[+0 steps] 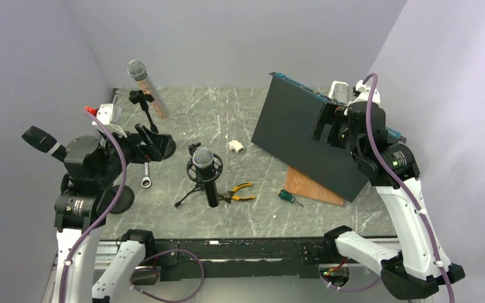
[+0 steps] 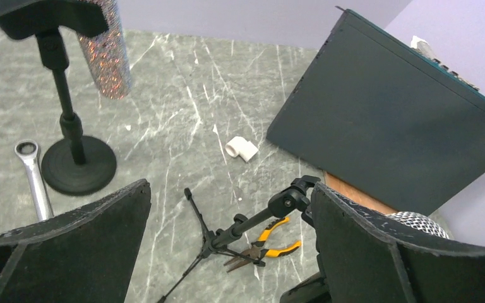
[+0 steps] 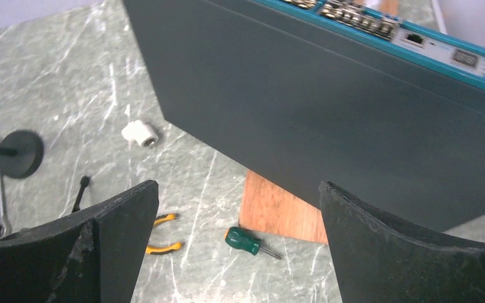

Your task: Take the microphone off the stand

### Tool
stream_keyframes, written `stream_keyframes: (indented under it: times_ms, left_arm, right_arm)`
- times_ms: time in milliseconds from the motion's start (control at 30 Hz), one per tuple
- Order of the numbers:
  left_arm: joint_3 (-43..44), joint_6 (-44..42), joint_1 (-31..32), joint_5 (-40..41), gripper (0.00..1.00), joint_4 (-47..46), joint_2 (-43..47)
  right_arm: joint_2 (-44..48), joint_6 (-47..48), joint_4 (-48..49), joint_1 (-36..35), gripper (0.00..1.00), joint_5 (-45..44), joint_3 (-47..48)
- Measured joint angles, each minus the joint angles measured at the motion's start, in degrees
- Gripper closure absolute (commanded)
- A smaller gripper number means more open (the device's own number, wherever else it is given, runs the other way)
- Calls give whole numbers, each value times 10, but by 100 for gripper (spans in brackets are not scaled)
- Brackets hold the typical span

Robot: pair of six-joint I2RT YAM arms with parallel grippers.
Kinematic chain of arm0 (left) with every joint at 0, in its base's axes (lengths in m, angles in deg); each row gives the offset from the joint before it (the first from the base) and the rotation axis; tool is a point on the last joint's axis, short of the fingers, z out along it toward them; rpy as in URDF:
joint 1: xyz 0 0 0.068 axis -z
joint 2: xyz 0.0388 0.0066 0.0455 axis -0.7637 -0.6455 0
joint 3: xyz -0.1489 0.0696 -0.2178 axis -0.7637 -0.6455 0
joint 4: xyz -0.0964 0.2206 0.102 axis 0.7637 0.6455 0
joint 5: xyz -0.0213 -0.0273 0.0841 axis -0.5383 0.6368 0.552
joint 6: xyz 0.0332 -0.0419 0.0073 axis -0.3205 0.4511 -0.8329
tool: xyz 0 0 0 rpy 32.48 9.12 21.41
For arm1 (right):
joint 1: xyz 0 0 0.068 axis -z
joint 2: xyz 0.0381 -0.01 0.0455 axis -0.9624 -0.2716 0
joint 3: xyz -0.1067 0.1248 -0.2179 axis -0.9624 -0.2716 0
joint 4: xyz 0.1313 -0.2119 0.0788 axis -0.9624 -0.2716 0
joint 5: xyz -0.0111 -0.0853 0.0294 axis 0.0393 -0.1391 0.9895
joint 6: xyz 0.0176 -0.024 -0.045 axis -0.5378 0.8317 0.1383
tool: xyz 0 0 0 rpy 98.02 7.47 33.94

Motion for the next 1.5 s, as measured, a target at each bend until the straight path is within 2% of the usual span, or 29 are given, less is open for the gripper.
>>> stream_keyframes:
  times_ms: [167,267,500,867,1033,1267,1400,1500]
  left_arm:
    - [0,24,0,14,1,21,-8]
    - [0,29,0,13,1,29,-17]
    - [-1,21,0,46,1,39,-7]
    - [-1,-19,0,60,1,52,11]
    - [-7,-24,0,17,1,44,12]
    - [-46,-19,1,-100,1,27,12]
    - [-58,-18,3,-132,1,17,23]
    - [-59,-21,3,-147,1,10,31]
  right_arm:
    - [-19,-56,-32,4,1,-58,18]
    - [9,-71,-20,9,1,-61,0]
    - [89,-48,-4,9,0,-64,-14]
    - [68,-35,-1,10,0,-65,-11]
    - [63,-49,41,10,0,32,-42]
    - [38,-114,177,-1,0,296,-136]
    - [23,-133,236,-39,0,367,-169]
    - [20,-122,258,-88,0,382,-164]
